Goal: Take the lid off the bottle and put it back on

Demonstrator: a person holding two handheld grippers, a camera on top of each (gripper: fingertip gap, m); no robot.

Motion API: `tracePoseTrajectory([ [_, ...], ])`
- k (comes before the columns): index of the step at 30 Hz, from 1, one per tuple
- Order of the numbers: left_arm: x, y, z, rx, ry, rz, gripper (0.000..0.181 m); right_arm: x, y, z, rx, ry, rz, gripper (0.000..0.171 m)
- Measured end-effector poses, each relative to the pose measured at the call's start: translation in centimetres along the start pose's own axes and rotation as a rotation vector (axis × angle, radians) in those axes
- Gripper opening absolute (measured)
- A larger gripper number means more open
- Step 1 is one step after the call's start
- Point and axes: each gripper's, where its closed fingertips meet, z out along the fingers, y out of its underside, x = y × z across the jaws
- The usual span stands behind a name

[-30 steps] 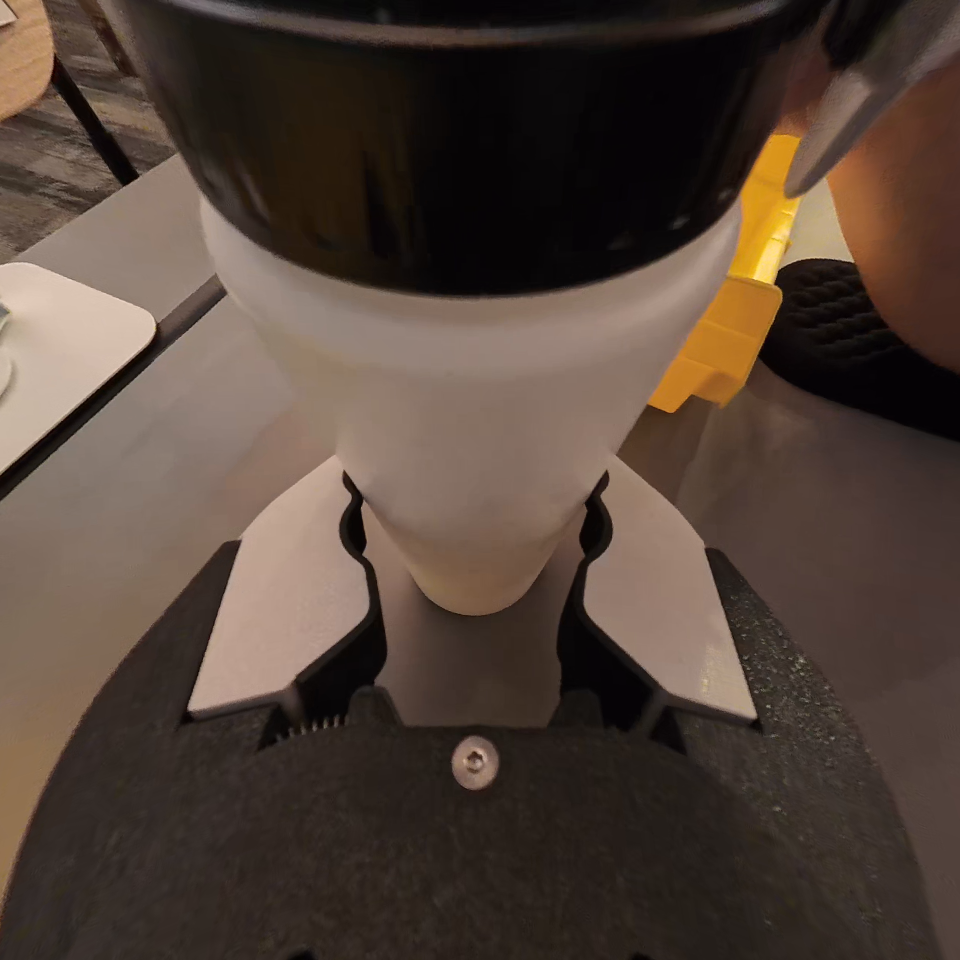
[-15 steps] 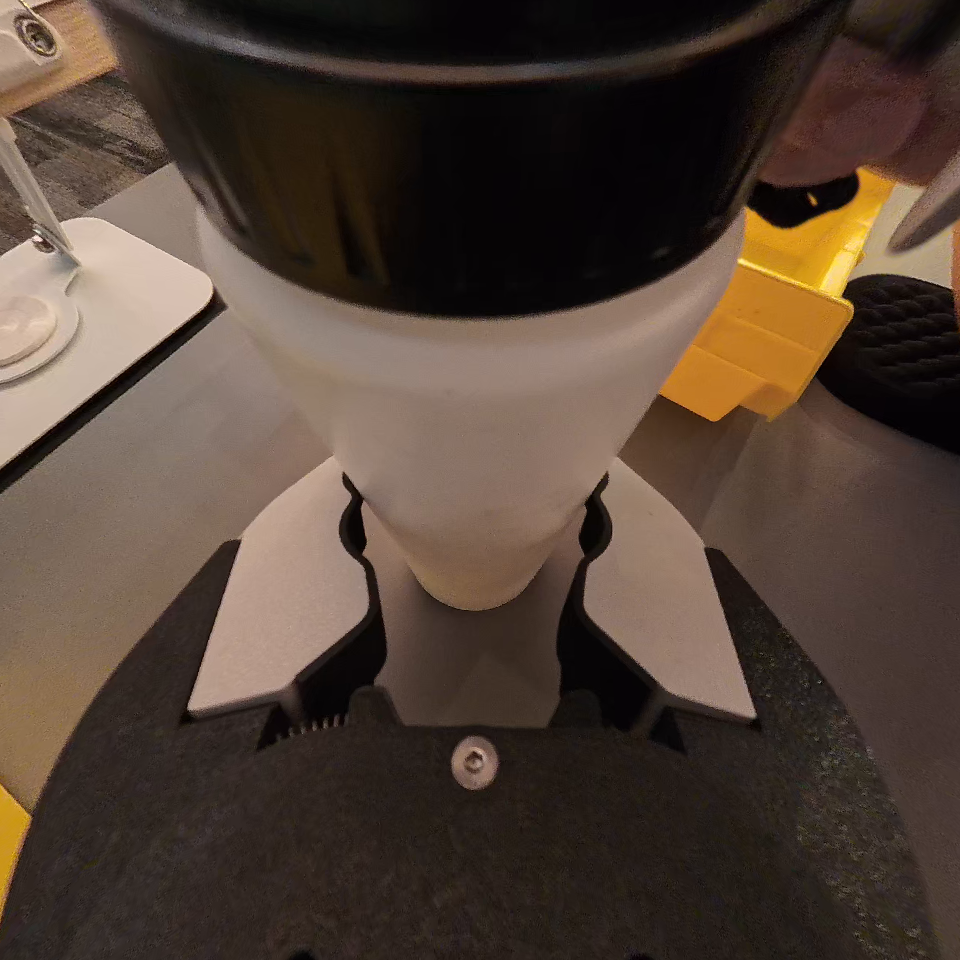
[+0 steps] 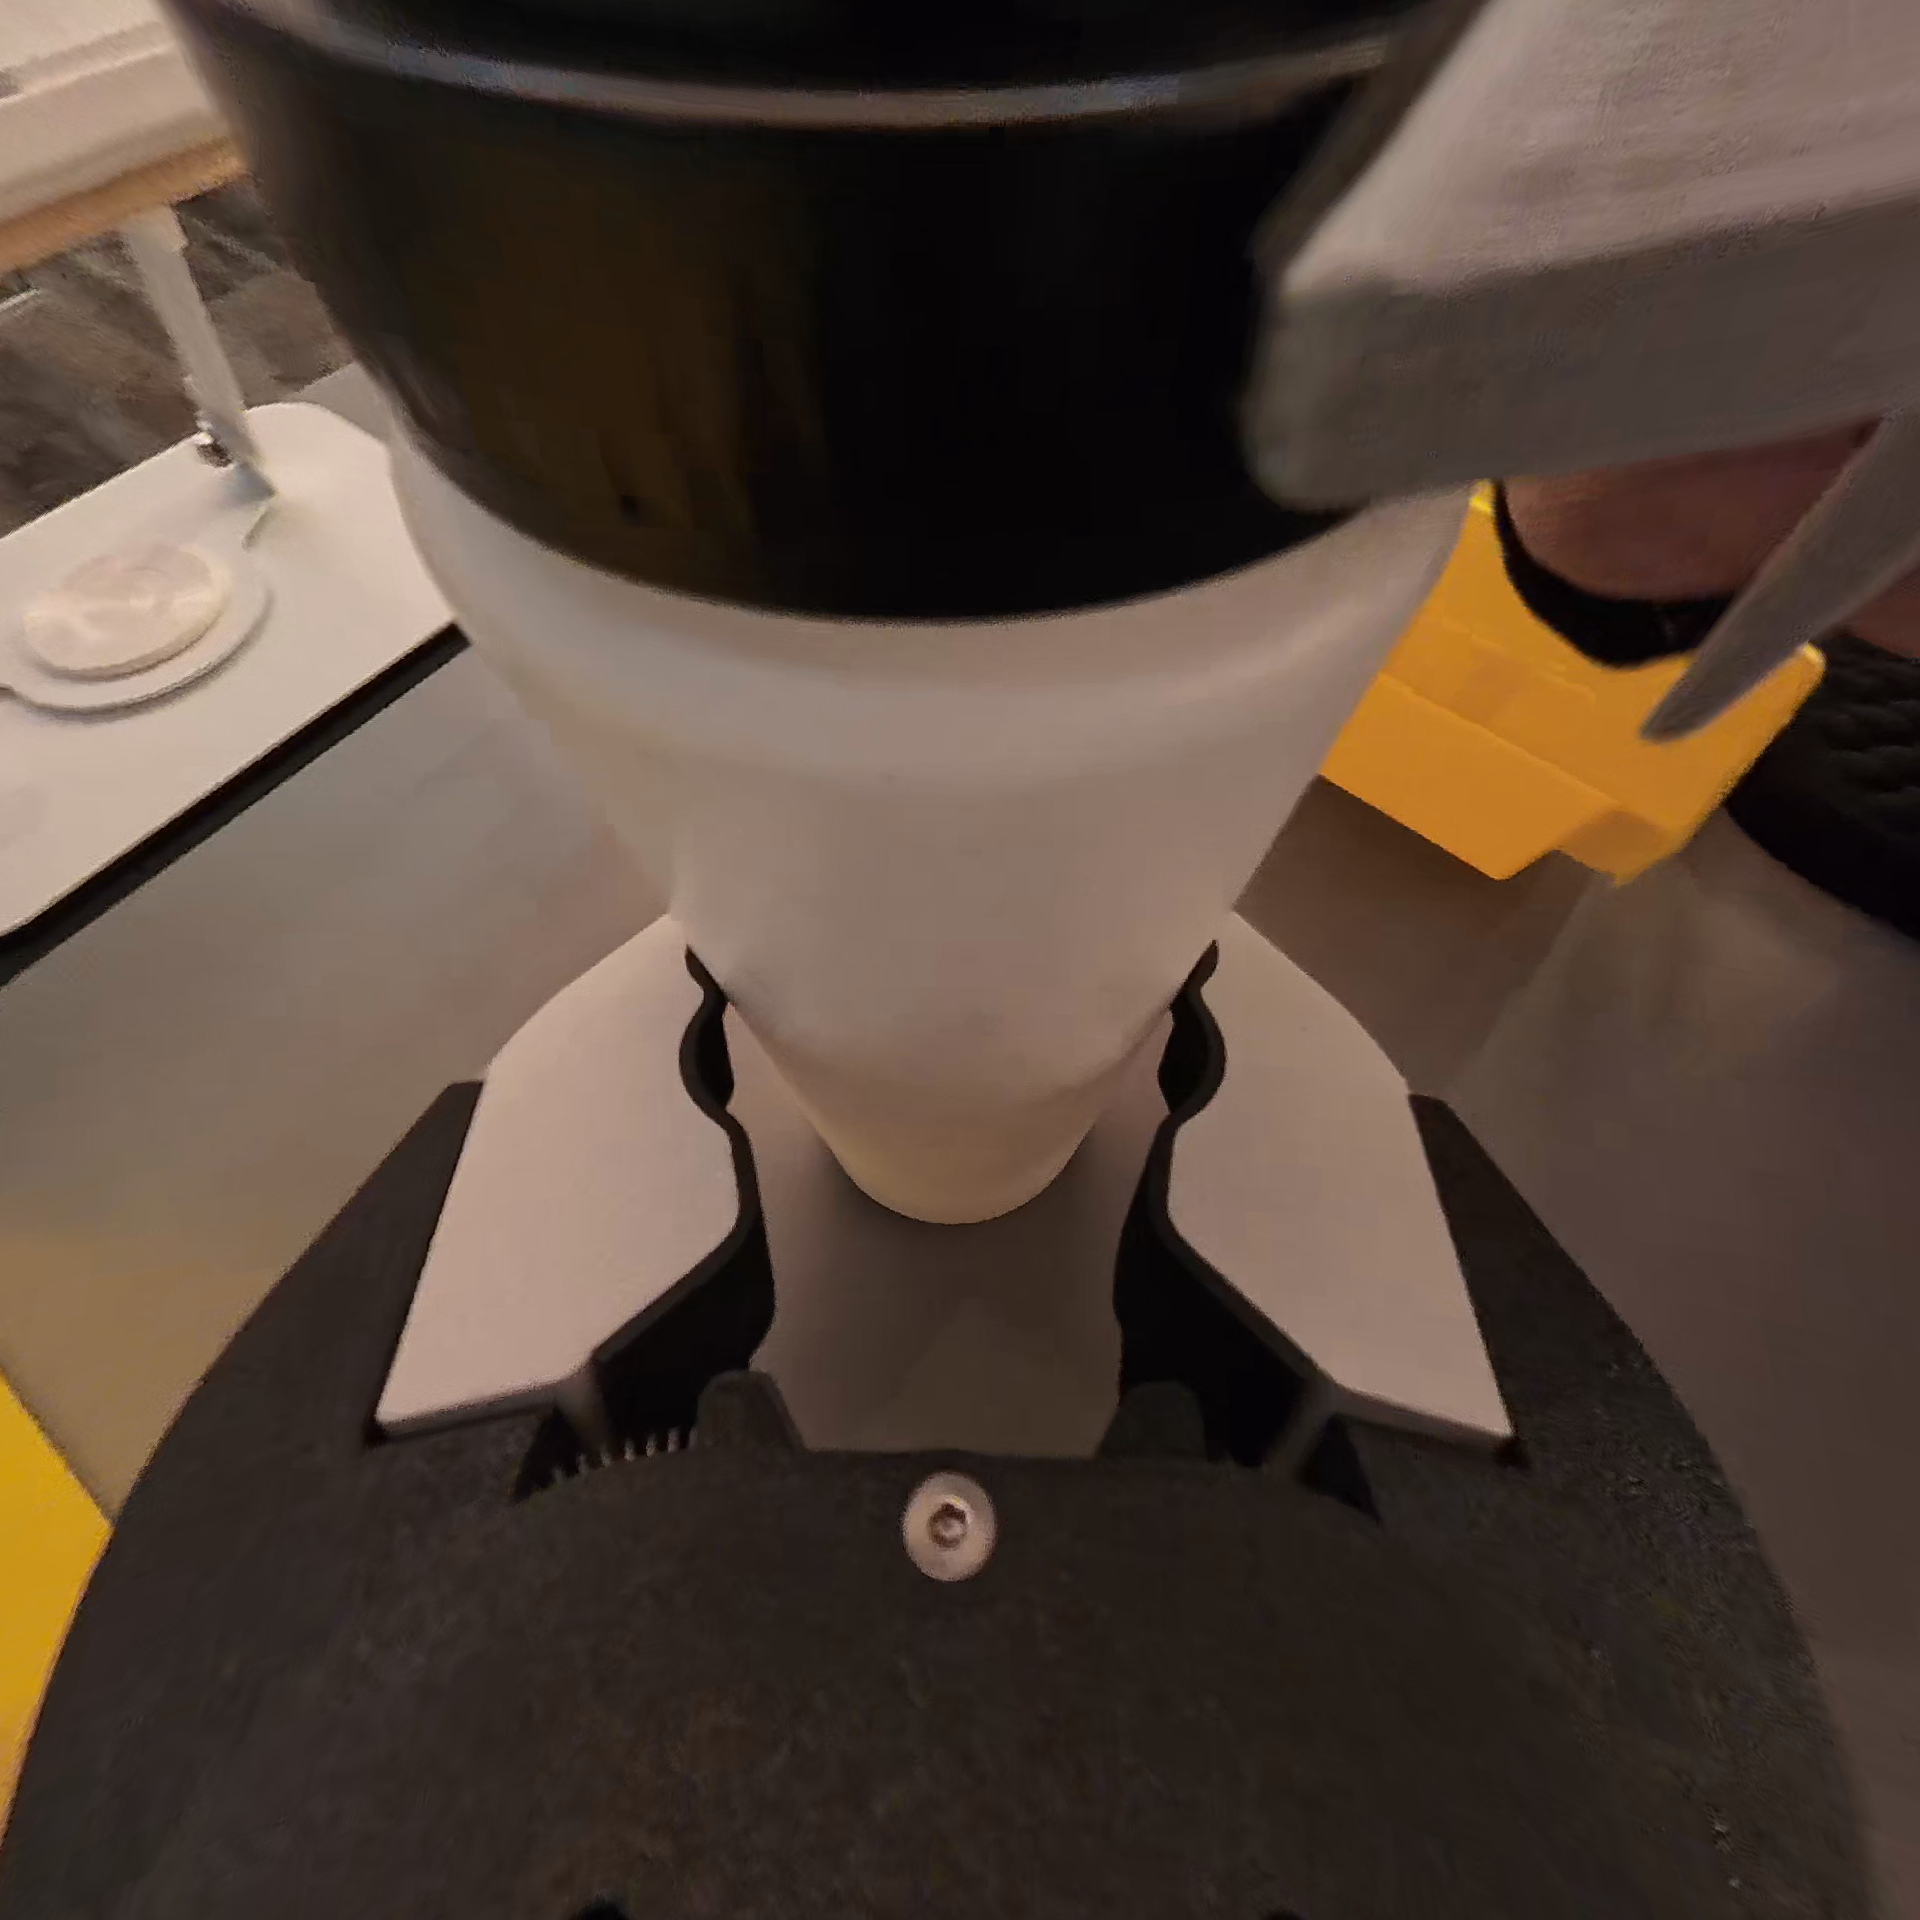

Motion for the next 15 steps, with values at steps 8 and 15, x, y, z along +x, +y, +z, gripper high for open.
tracePoseTrajectory([
  [8,0.0,0.0,-0.1,-0.002,0.053,0.017,0.083,-0.3,-0.4,-0.4,-0.010,-0.093,-0.025,0.076],
  [15,1.3,0.1,-0.1,-0.011,0.127,0.078,0.083,-0.9,-0.1,-1.3,0.008,-0.305,0.007,0.069],
])
